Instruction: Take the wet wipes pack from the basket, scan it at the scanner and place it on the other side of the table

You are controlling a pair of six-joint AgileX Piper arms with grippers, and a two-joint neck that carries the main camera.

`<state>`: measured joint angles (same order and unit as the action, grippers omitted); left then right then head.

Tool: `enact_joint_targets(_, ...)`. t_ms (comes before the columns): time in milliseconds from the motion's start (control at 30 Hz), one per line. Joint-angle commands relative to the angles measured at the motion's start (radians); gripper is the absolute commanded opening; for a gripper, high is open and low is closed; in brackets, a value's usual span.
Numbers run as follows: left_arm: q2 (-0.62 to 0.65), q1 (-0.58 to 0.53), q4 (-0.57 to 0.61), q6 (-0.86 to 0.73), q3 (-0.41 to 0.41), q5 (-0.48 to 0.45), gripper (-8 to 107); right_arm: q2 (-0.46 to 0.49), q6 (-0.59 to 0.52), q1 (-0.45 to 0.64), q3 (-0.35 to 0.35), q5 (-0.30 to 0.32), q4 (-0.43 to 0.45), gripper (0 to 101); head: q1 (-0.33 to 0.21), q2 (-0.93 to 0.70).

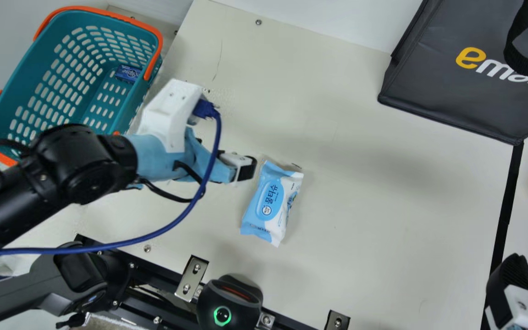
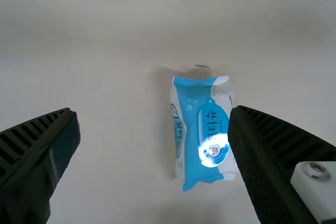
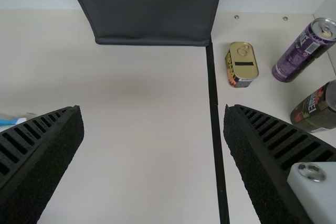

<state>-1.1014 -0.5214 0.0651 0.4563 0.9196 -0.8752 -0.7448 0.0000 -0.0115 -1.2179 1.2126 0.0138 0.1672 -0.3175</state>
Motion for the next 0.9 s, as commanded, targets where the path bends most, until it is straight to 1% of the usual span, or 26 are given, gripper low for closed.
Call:
enact_joint_targets(0,0.014,0.026,0.003,-0.030,0.003,-0.006,90,0.000,0.000,0.000,0.000,0.000,0.000,95,-0.029,0.043)
enact_joint_targets(200,0.030,0.051,0.016,-0.061,0.020,-0.022,90,0.000,0.000,0.000,0.000,0.000,0.000,95,-0.029,0.183)
enact_joint_targets(433,0.019,0.023,0.006,-0.046,0.038,-0.034,90,0.000,0.000,0.000,0.000,0.000,0.000,95,-0.029,0.345)
enact_joint_targets(600,-0.013,-0.034,-0.024,0.003,0.057,-0.045,90,0.000,0.000,0.000,0.000,0.000,0.000,95,-0.029,0.345)
enact_joint_targets(867,-0.092,-0.157,-0.081,0.132,0.097,-0.058,90,0.000,0.000,0.000,0.000,0.000,0.000,95,-0.029,0.345)
